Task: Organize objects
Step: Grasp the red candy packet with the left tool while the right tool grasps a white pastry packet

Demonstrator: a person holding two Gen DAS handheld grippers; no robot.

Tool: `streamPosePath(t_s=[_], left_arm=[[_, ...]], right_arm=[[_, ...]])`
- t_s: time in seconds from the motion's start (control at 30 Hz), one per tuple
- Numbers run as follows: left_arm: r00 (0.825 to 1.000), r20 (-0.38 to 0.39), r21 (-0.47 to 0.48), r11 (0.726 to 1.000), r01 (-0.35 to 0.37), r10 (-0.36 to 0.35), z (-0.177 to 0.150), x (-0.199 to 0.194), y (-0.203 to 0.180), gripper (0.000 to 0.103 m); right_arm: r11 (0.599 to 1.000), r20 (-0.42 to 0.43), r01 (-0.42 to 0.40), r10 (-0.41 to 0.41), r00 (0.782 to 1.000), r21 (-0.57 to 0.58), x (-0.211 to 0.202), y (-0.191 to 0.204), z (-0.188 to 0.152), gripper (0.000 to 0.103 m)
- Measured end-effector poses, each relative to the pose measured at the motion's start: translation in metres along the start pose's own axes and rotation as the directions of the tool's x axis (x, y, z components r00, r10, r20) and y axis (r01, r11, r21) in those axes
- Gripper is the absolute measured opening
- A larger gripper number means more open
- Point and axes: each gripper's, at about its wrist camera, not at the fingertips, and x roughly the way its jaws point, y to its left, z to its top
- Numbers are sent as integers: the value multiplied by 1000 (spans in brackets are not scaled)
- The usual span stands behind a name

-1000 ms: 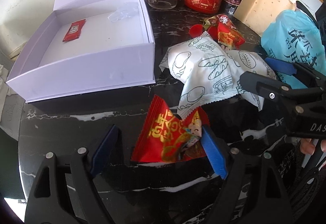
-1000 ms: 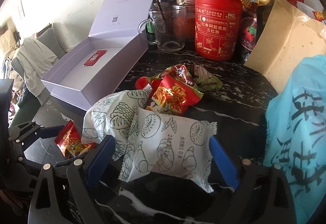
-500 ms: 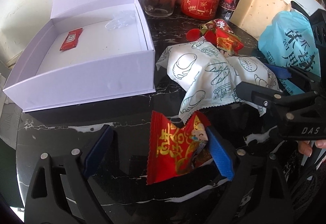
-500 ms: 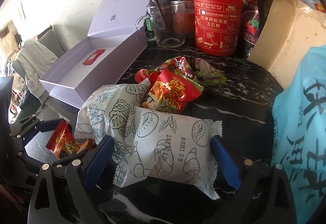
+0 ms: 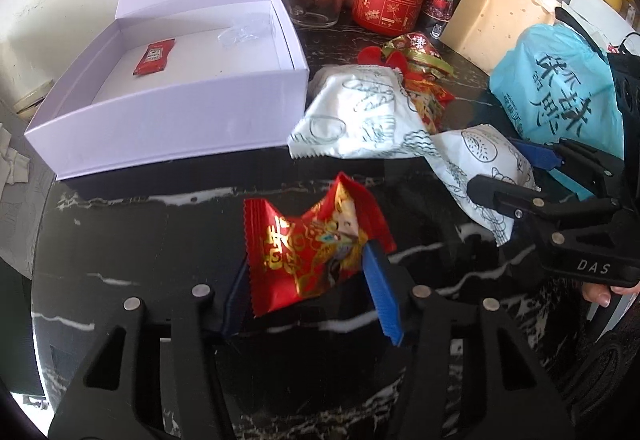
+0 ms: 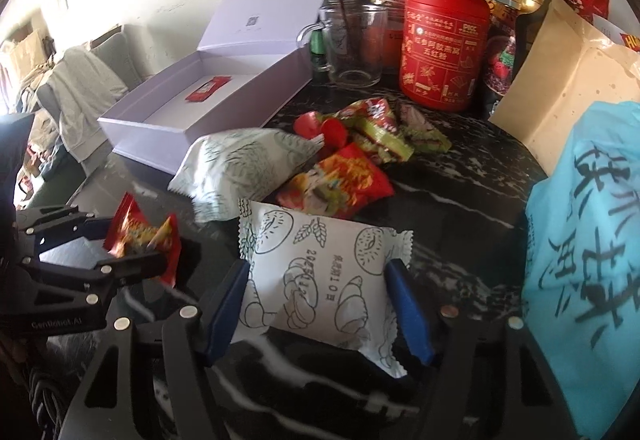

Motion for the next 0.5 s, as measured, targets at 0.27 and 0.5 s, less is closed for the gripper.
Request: streamPosePath(t_s=[0.27,0.5], left_arm=[[999,9,-49,998,37,-36,-12,-12,11,52],[999,44,-33,999,23,-21,-10,-14,11,66]], right_arm=[[995,-14,-48,47,999,-91,-18,29,-26,71],[993,3,-50,51,999,-104,-21,32,-28,76]])
